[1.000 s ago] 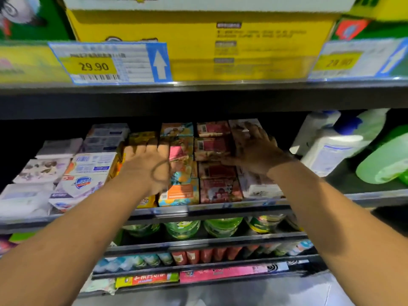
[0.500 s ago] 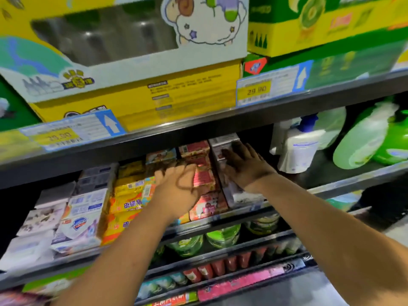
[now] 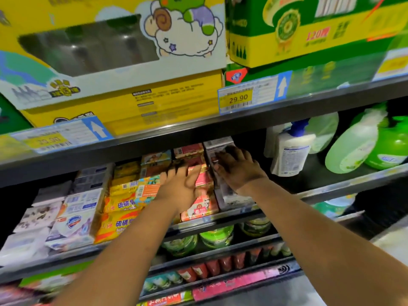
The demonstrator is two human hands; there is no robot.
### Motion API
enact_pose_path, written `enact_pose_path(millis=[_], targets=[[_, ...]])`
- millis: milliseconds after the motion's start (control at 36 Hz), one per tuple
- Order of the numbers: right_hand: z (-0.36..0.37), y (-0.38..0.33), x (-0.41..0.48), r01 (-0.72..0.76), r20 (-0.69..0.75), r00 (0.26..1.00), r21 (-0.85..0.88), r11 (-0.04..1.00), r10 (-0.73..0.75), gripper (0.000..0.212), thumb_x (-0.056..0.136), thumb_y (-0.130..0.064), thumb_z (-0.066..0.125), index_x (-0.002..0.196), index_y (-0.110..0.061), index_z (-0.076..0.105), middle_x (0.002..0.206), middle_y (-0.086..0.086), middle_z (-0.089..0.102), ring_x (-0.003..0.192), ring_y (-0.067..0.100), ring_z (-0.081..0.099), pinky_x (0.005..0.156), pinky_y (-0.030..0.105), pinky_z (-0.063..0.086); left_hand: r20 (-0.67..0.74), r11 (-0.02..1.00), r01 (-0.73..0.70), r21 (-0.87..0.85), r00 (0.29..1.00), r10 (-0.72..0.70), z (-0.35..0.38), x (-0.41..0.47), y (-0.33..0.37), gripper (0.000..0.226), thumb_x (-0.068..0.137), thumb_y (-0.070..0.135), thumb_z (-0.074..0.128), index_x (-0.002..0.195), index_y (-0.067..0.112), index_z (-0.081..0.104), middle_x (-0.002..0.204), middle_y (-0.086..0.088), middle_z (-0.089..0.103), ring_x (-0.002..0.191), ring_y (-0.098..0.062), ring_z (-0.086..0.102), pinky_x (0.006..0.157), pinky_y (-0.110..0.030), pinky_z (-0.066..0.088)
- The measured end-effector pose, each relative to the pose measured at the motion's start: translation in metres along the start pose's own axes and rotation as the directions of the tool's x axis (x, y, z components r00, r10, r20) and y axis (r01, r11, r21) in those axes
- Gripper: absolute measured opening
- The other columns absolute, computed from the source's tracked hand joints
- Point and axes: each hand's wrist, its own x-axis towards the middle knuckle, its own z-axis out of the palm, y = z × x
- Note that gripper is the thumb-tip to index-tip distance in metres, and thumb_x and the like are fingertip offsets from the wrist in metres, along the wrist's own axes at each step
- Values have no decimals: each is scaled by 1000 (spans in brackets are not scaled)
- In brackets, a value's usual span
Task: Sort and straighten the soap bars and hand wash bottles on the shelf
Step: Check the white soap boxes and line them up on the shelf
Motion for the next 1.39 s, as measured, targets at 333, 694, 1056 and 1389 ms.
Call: enact_pose_path(millis=[333,694,1056,1389], targets=[[-30,6,-25,-28,-217,969,381,924,119,28,97,-41,59,110,-16,60,100,-2,60,106,29,60,74,30,36,-44,999,29,-45,999,-31,7,-9,2,67,100,60,29,157,40,-1,159,-4,21,142,-34,22,119,-51,13],[-17,32,-58,13,101,995,12,1000,-14,88,75,-37,82,149,-39,36,145,5,29,137,28,33,115,33,34,15,993,12,-121,1000,-10,-2,-9,0,70,98,65,31,155,45,-4,165,-3,9,148,-35,13,120,-54,11],[-16,-3,-101,52,-154,988,404,913,12,65,70,-30,89,123,-29,51,114,-9,49,101,4,55,79,16,45,-311,752,-247,-611,949,59,3,-47,-35,51,95,30,65,142,36,48,143,11,45,132,-12,41,108,-18,30],[11,-128,-128,95,-112,994,749,656,-16,59,68,-34,91,118,-38,60,113,-20,66,107,3,63,86,22,51,-516,507,-572,-644,815,264,16,-121,-110,64,83,20,80,123,61,52,149,34,22,131,25,25,102,1,29]])
